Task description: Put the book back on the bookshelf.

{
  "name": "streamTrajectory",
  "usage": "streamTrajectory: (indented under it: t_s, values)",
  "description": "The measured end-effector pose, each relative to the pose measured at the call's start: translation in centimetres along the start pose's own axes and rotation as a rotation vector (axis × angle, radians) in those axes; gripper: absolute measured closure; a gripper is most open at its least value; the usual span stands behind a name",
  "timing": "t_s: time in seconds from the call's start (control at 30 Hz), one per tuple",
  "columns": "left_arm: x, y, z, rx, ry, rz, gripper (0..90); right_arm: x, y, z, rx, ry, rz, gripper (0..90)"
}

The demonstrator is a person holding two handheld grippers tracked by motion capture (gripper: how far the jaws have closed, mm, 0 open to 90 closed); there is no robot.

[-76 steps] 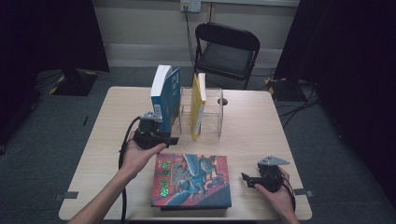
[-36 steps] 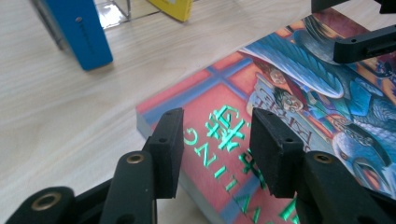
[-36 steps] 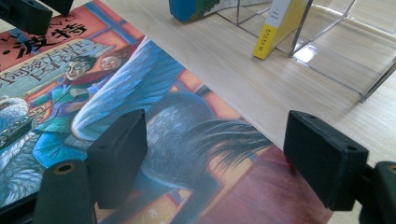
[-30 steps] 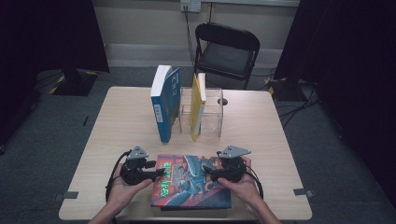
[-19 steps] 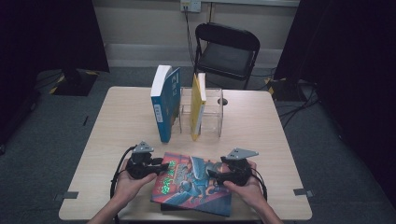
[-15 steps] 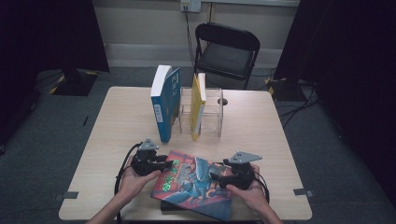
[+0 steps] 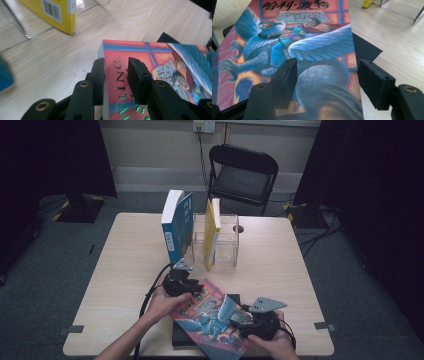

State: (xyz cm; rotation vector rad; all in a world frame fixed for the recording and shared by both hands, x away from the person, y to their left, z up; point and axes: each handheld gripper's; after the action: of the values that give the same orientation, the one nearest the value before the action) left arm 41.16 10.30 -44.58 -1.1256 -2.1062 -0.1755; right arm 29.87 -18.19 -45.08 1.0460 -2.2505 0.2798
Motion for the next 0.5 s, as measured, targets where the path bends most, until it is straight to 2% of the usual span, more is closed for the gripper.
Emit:
streamTrajectory:
  t_s: [0.07, 0.17, 0.23, 0.33, 0.4, 0.43, 0.5]
  values:
    - [0.0, 0.2, 0.1, -0.001, -0.009, 0.008, 67.8, 0.0, -0.1, -0.2, 0.009, 0.013, -0.009, 32.5]
    - [0.2, 0.2, 0.3, 0.005, -0.017, 0.014, 68.0, -0.4, -0.9, -0.7, 0.001, 0.032, -0.054, 32.2]
    - [0.5, 0.1, 0.3, -0.015, -0.002, 0.003, 68.7, -1.0, -1.3, -1.3, -0.004, 0.035, -0.057, 31.9]
    - [1.5, -0.3, 1.0, -0.031, 0.005, -0.009, 68.6, -1.7, -1.8, -2.7, -0.003, 0.028, -0.075, 33.0]
    - [2.4, -0.5, 1.9, -0.042, 0.008, -0.015, 68.2, -2.2, -2.1, -3.6, 0.012, 0.036, -0.062, 34.6]
    - [2.9, -0.6, 2.3, -0.037, 0.014, -0.013, 67.9, -2.4, -2.2, -4.1, 0.022, 0.055, -0.052, 34.3]
    - [3.9, -0.6, 3.1, -0.033, 0.016, -0.007, 68.1, -2.7, -2.5, -4.8, 0.017, 0.041, -0.073, 35.7]
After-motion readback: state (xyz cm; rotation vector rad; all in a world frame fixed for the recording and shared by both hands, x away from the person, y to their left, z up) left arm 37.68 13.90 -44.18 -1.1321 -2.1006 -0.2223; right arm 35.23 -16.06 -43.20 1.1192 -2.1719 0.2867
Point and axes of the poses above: each handheld gripper's, and its own axes: x roughly backward along the jaws, z roughly out of its underside, y roughly to its left, and after that the axes turned 2 degrees about -x, right-handed
